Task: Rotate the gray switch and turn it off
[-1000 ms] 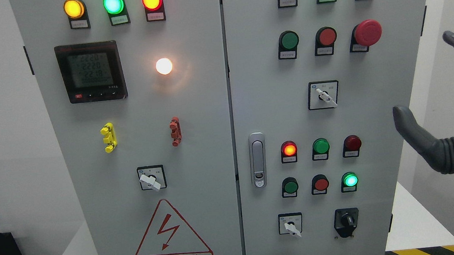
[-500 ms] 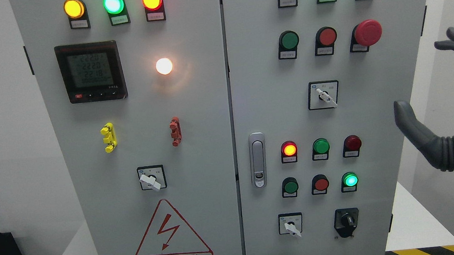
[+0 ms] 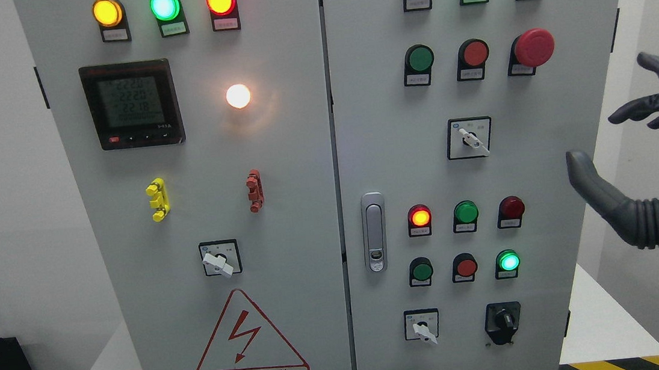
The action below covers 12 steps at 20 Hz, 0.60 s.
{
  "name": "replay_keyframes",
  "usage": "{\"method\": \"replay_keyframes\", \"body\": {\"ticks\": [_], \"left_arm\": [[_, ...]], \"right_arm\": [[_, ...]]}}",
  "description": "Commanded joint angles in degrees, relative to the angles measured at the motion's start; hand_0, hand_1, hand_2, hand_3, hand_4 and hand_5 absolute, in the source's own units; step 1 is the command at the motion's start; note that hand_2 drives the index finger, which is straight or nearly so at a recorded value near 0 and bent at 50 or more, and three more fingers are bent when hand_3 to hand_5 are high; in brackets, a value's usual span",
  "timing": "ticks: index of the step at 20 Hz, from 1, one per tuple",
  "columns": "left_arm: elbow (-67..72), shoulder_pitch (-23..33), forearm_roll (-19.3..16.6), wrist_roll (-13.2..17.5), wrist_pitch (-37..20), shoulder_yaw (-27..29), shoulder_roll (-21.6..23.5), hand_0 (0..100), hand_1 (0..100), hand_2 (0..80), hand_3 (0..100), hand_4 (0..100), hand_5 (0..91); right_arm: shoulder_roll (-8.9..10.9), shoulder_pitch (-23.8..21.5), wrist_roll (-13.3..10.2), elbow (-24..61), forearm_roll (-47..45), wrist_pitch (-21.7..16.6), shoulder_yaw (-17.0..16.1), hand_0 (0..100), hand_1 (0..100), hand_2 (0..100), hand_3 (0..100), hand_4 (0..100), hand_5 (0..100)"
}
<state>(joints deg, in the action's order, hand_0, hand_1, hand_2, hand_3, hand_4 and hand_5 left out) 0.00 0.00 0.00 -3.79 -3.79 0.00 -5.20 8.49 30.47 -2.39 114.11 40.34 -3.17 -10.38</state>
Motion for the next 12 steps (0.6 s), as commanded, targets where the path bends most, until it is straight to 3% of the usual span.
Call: {"method": "replay_keyframes", "body": {"ticks": [1, 4, 7, 12], "left_arm": [[-1.5, -0.5, 1.1, 0.0, 0.0, 0.4, 0.0, 12, 39, 0.0, 0, 0, 0.0], [-1.5, -0.5, 1.1, 0.0, 0.0, 0.4, 0.0, 12, 39, 0.0, 0, 0, 0.0], [-1.5, -0.5, 1.1, 0.0, 0.0, 0.4, 0.0, 12, 39, 0.0, 0, 0, 0.0], [-1.5, -0.5, 1.1, 0.0, 0.0, 0.4, 0.0, 12, 39, 0.0, 0, 0, 0.0]], "right_arm": [[-0.93, -0.2, 0.4, -1.0, -2.3, 1.0, 0.5, 15, 56, 34, 88, 92, 100], [-1.72, -0.2, 0.5, -1.9, -2.4, 1.1, 0.7, 15, 60, 41, 90, 92, 100], [-3.30, -0.3, 3.4, -2.1, -2.6, 1.7, 0.9, 16, 60, 44, 91, 93, 100], [-6.64, -0.1, 3.9, -3.4, -2.6, 2.8, 2.0, 15, 58, 50, 96, 96, 100]]}}
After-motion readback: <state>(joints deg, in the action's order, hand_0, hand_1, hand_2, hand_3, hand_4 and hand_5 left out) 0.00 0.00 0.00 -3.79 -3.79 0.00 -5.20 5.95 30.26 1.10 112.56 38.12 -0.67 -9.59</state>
